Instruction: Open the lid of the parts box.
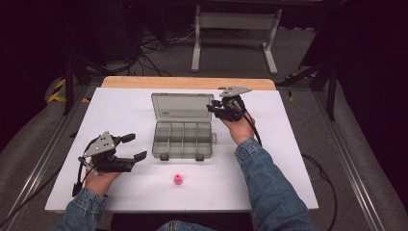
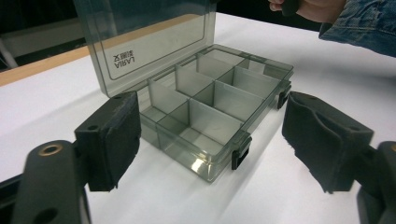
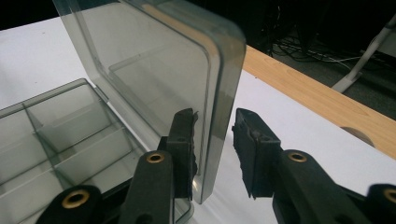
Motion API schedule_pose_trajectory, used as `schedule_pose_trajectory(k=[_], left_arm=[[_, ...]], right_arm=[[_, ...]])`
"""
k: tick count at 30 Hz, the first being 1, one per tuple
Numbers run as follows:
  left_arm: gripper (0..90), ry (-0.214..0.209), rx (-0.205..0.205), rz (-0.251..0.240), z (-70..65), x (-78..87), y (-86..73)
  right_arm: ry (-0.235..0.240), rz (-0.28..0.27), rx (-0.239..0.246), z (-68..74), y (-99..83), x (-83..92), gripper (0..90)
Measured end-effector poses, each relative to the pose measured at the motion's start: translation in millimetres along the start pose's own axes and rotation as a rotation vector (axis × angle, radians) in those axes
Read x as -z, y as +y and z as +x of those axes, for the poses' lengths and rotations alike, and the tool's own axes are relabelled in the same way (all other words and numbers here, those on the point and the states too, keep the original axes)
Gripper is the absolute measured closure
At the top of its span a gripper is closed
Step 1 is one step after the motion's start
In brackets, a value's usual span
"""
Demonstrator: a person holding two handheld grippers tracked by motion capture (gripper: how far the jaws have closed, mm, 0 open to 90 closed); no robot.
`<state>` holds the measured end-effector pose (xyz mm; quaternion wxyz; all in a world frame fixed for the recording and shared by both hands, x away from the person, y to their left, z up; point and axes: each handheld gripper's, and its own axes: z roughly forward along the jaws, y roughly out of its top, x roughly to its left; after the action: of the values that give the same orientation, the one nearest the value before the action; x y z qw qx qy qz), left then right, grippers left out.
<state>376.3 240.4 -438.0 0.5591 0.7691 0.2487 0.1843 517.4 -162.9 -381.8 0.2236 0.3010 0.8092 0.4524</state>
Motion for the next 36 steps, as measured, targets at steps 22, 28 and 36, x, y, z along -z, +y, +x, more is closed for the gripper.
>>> schedule_pose_trajectory(k=[22, 28, 36], left_arm=[[17.5, 0.045, 0.033, 0.000, 7.1, 11.7, -10.9], [17.5, 0.042, 0.032, -0.002, 7.7, 11.4, -10.9], [17.5, 0.041, 0.037, 0.000, 8.2, 11.3, -11.1]], right_arm=[[-0.053, 0.032, -0.033, -13.4, 0.3, -33.6, 64.4], [-0.057, 0.041, -0.043, -16.8, 0.9, -41.3, 61.7], [-0.053, 0.067, -0.086, -21.2, -5.5, -49.8, 56.1]])
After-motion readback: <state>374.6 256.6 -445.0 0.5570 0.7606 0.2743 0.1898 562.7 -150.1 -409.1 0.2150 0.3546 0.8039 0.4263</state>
